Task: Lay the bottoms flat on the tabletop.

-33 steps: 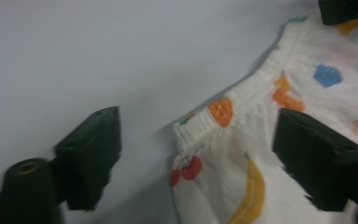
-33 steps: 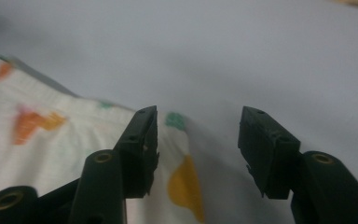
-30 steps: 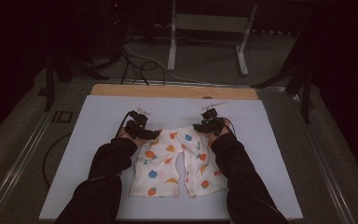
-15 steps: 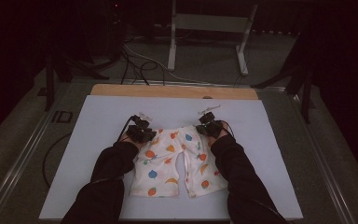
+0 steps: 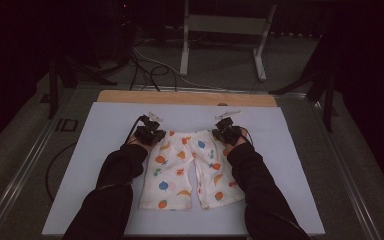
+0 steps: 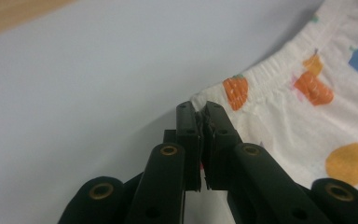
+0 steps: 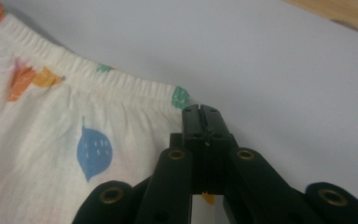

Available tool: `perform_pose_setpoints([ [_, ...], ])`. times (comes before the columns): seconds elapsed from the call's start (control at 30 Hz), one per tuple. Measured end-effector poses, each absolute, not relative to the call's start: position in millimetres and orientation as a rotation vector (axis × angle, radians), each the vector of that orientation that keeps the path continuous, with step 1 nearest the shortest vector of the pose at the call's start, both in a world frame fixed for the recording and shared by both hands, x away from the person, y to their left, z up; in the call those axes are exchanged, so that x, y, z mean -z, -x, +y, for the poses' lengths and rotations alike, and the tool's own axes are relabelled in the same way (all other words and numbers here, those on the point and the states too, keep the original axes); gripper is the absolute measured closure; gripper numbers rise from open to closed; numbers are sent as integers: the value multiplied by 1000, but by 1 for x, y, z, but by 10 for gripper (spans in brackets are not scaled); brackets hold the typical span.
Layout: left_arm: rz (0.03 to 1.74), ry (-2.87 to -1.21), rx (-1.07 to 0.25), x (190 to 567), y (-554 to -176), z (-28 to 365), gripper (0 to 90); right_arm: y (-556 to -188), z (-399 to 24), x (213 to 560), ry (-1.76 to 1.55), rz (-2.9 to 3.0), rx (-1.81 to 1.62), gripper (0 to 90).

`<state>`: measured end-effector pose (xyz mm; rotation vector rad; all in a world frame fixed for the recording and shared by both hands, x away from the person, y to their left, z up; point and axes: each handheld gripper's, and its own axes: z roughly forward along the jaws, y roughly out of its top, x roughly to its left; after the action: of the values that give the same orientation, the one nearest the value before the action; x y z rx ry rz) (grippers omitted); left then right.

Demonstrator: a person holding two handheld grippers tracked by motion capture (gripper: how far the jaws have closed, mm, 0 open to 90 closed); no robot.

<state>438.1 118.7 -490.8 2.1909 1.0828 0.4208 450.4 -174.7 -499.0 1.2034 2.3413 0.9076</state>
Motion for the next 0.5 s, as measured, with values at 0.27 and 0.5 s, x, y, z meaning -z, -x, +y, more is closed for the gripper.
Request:
perform_pose_setpoints([
  [0.27, 1034, -2198, -435, 480, -455, 111, 876, -452, -181, 493, -1228, 2272, -914, 900],
  [0.5, 1061, -2177, -446, 484, -470, 109, 876, -458, -183, 491, -1235, 2238, -914, 900],
])
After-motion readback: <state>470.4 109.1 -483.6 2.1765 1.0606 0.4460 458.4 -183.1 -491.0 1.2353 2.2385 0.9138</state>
